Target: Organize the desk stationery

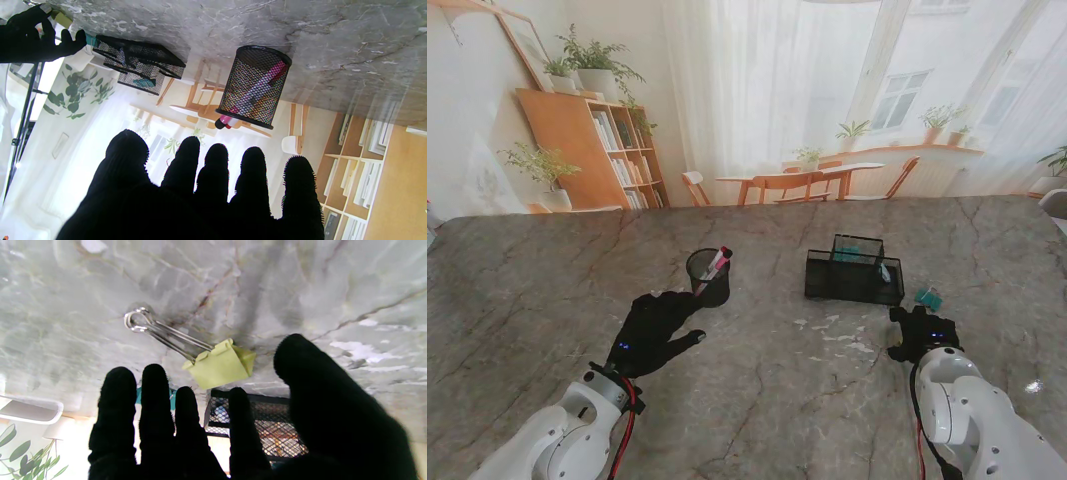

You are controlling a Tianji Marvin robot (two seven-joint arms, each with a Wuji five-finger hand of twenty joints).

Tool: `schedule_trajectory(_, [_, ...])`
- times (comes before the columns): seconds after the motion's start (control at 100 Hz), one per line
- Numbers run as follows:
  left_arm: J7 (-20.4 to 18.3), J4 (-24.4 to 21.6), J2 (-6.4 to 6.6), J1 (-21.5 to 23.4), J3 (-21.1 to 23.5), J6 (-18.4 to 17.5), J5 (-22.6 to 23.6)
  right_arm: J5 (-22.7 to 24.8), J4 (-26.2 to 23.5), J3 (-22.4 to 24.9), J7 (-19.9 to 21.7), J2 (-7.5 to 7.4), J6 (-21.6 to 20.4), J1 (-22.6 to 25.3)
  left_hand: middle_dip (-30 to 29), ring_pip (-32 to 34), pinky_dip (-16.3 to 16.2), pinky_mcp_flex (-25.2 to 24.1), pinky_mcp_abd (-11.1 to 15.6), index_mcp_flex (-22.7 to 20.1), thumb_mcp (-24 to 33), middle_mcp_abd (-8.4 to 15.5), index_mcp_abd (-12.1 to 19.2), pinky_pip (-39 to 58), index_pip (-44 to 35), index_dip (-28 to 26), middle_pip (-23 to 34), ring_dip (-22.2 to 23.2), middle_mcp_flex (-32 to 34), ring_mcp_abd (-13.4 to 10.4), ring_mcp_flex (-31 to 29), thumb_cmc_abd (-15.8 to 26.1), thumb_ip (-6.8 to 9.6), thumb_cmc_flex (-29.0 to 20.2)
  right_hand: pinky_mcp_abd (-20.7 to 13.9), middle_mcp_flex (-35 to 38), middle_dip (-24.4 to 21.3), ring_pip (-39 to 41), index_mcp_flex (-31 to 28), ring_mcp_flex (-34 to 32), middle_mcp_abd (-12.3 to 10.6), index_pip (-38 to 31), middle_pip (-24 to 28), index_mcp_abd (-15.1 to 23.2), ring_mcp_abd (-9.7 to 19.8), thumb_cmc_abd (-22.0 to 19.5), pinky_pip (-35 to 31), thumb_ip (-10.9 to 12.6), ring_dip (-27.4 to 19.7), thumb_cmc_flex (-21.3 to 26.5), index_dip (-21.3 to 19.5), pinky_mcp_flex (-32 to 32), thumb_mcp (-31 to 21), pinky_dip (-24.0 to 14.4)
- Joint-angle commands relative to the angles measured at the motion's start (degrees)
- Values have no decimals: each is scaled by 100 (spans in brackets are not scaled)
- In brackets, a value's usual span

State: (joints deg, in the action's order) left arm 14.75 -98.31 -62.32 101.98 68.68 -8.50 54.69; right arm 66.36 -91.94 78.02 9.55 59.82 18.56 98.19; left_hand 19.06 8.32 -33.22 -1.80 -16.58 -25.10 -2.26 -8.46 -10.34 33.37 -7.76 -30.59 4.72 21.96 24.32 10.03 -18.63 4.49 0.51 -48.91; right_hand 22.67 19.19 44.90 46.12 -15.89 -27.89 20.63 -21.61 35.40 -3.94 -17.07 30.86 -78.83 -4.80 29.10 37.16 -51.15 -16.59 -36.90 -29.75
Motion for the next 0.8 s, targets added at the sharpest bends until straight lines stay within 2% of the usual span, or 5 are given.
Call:
schedule_trajectory(0.0, [-9, -22, -18, 14, -26, -17, -25, -39, 127, -46, 119, -20, 24, -63, 136, 34, -11, -18, 135, -88, -69, -19, -34, -39, -49, -23, 5, 24, 12, -57, -19, 356, -406, -135, -35, -19, 89, -221, 191, 197, 104, 91, -148, -103, -170, -88, 127, 217, -141, -58, -196, 260, 98, -28])
schedule_trajectory(0.22, [-16, -30, -17, 17, -26, -8, -17, -109, 449, -247, 97, -36, 159, -216, 136, 35, -11, -16, 137, -90, -66, -17, -38, -36, -50, -24, 3, 25, 8, -57, -17, 352, -405, -140, -400, 1197, -36, -353, -186, -384, -241, -595, 253, -167, -32, 6, 150, 214, -248, 9, -761, -82, 27, 56])
schedule_trajectory(0.37, [-21, -37, -15, 19, -24, 5, -7, -83, 554, -292, -19, -36, 220, -191, 137, 37, -13, -14, 139, -88, -69, -18, -40, -31, -49, -24, 5, 27, 10, -57, -21, 349, -405, -137, -612, 2160, -270, 143, -986, -1396, -595, -1139, 753, -738, 237, 208, -62, 181, -200, 143, -926, -1222, -378, 126])
schedule_trajectory(0.59, [-39, -36, -13, 7, -40, 6, -9, -41, 433, -107, 104, -43, 154, 0, 138, 39, -12, -15, 139, -87, -66, -13, -40, -27, -49, -25, 3, 28, 6, -51, -19, 351, -405, -145, -539, 2358, -949, 21, -1416, -1626, -360, -322, 166, -1055, 186, 315, 19, 209, -319, 123, -198, -1502, -880, 388])
schedule_trajectory(0.79, [-60, -26, -11, -17, -67, -3, -22, -94, 282, 81, 270, -49, -5, 137, 139, 41, -14, -8, 130, -92, -67, -12, -37, -20, -52, -26, 6, 29, 14, -58, -28, 346, -405, -143, -344, 2211, -1130, -204, -1411, -1422, -156, 426, -370, -1300, 22, 141, 103, 219, -310, -233, 218, -1169, -632, 382])
